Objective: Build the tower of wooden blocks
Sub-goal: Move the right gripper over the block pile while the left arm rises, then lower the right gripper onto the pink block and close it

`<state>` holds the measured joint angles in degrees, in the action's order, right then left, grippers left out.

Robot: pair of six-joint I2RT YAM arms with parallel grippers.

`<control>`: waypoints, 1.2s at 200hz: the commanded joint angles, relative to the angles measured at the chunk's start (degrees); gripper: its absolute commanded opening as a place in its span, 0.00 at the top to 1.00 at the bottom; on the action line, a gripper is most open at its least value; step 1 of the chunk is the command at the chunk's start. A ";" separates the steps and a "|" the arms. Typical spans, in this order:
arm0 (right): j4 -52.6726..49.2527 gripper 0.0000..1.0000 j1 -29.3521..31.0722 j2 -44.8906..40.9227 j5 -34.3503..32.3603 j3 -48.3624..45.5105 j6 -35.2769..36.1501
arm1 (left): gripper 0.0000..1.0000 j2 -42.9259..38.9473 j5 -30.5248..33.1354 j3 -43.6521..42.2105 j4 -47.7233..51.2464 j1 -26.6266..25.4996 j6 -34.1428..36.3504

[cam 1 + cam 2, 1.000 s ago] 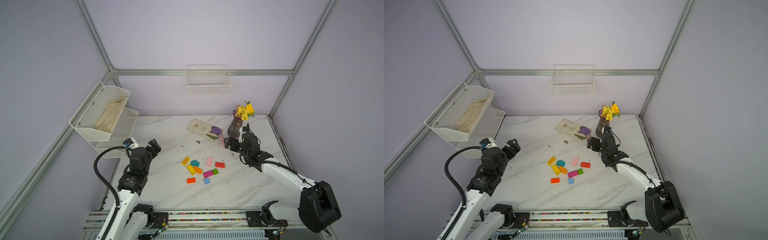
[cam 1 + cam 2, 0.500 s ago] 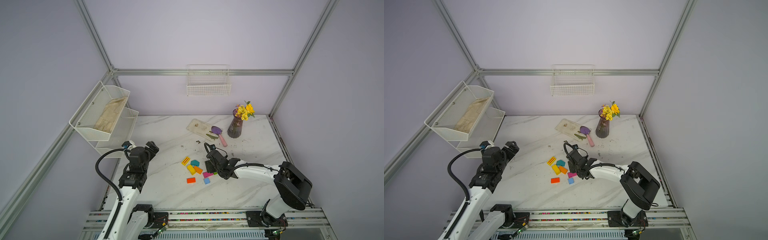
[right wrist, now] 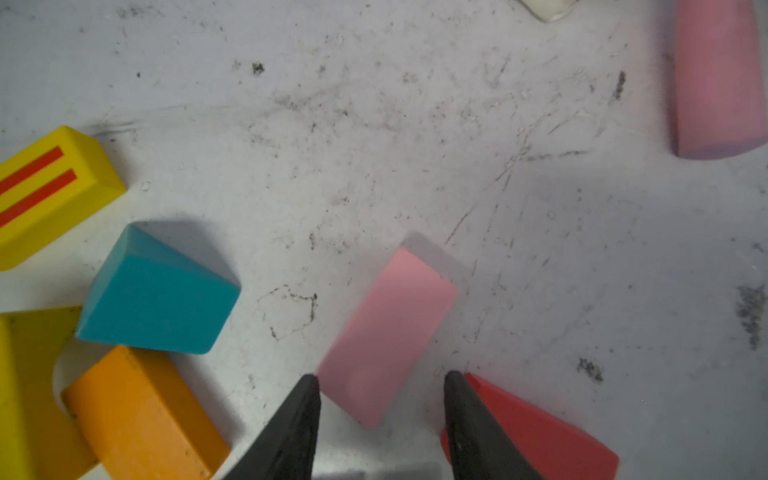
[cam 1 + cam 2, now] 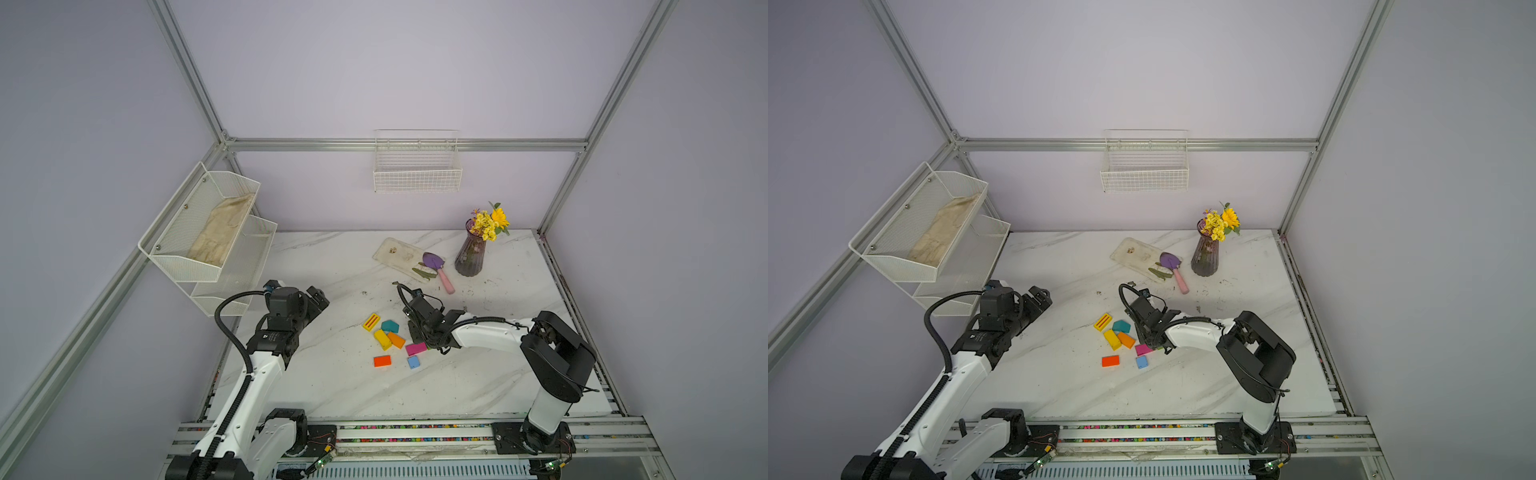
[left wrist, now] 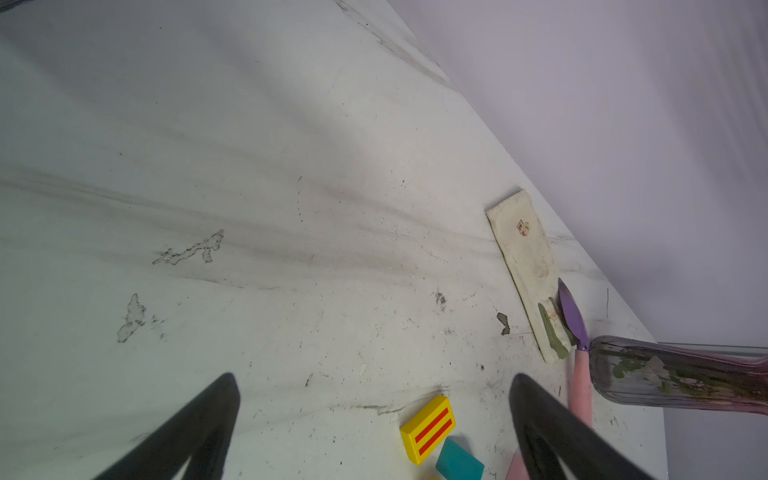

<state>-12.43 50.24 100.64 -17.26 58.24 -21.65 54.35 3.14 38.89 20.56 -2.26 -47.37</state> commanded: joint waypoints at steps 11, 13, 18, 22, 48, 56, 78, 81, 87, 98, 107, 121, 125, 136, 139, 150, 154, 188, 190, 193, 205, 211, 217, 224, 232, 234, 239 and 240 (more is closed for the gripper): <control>-1.64 0.46 -2.77 -4.17 -3.15 -1.44 -2.19 | 0.00 0.02 -1.42 4.36 -2.71 0.34 0.52; -1.64 0.46 -3.04 -4.30 -2.96 -1.54 -2.24 | 0.00 0.16 -1.50 4.42 -2.71 0.27 0.53; -1.64 0.46 -3.57 -4.38 -2.39 -1.70 -2.40 | 0.00 0.51 -1.74 4.60 -2.71 0.37 0.53; -1.70 0.46 -4.07 -4.40 -1.89 -1.72 -2.56 | 0.00 0.81 -1.85 4.71 -2.67 0.27 0.61; -1.61 0.41 -7.04 -3.97 1.34 -2.37 -3.06 | 0.00 2.29 -2.41 5.88 -1.46 0.33 0.70; -1.20 0.39 -8.02 -3.72 3.34 -2.59 -2.89 | 0.00 2.43 -2.51 6.07 -1.25 0.35 0.70; 0.01 0.36 -9.72 -3.39 7.77 -2.96 -2.31 | 0.00 2.52 -2.78 6.08 -1.31 0.26 0.35; 0.11 0.36 -9.70 -3.43 7.86 -3.00 -2.22 | 0.00 2.52 -2.76 6.04 -1.31 0.32 0.34; 0.21 0.35 -9.72 -3.71 7.95 -3.04 -2.33 | 0.00 2.52 -2.72 6.05 -1.31 0.31 0.35; 0.76 0.34 -9.74 -4.19 8.35 -3.35 -1.63 | 0.00 2.52 -2.70 6.06 -1.32 0.32 0.31; 1.21 0.33 -9.72 -4.21 9.50 -3.26 -1.34 | 0.00 2.52 -2.84 5.96 -1.48 0.35 0.18; 1.13 0.31 -9.73 -3.60 10.74 -2.66 -0.81 | 0.00 2.86 -3.04 5.96 -1.58 0.33 0.18; 1.24 0.31 -9.72 -3.33 11.29 -2.56 -0.62 | 0.00 3.00 -3.09 6.00 -1.57 0.35 0.18; 1.98 0.29 -9.72 -2.63 12.54 -2.40 -0.16 | 0.00 3.17 -3.18 6.06 -1.62 0.27 0.18; 2.23 0.28 -9.72 -2.38 12.98 -2.36 -0.09 | 0.00 3.28 -3.22 6.03 -1.62 0.32 0.18; 2.41 0.27 -9.63 -1.24 14.22 -1.76 0.39 | 0.00 3.46 -3.40 6.11 -1.59 0.34 0.16; 2.34 0.27 -9.63 -0.74 14.60 -1.45 0.54 | 0.00 3.53 -3.48 6.18 -1.57 0.36 0.09; 1.13 0.27 -7.99 3.56 16.03 1.35 1.61 | 0.00 3.83 -3.84 6.31 -1.65 0.37 0.05; 1.06 0.27 -7.86 3.85 16.03 1.53 1.70 | 0.00 3.88 -3.84 6.35 -1.66 0.34 0.01; 0.86 0.27 -7.54 4.27 15.88 1.87 1.81 | 0.00 3.92 -3.91 6.30 -1.66 0.26 -0.04; -0.61 0.28 -6.14 6.16 14.81 3.59 2.30 | 0.00 4.25 -4.01 6.32 -1.66 0.35 -0.04; -1.49 0.28 -5.48 7.12 14.08 4.64 2.46 | 0.00 4.36 -4.07 6.44 -1.71 0.34 -0.07; -2.24 0.29 -4.91 8.04 13.41 5.41 2.57 | 0.00 4.66 -4.18 6.41 -1.66 0.32 -0.04; -2.93 0.29 -4.43 8.95 12.55 6.18 2.59 | 0.00 4.88 -4.32 6.40 -1.67 0.31 -0.13; -3.79 0.31 -4.15 9.93 11.71 6.91 2.36 | 0.00 5.20 -4.52 6.50 -1.66 0.34 -0.21; -4.04 0.31 -4.11 10.26 11.50 7.09 2.33 | 0.00 5.28 -4.58 6.56 -1.66 0.31 -0.18; -4.77 0.33 -4.11 10.84 10.87 7.64 2.30 | 0.00 5.53 -4.73 6.64 -1.66 0.33 -0.17; -4.92 0.33 -4.10 10.96 10.73 7.70 2.26 | 0.00 5.56 -4.77 6.63 -1.66 0.33 -0.22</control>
<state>-11.00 45.12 107.98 -4.49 64.45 -19.66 59.20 -0.12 39.53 20.40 -2.26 -47.42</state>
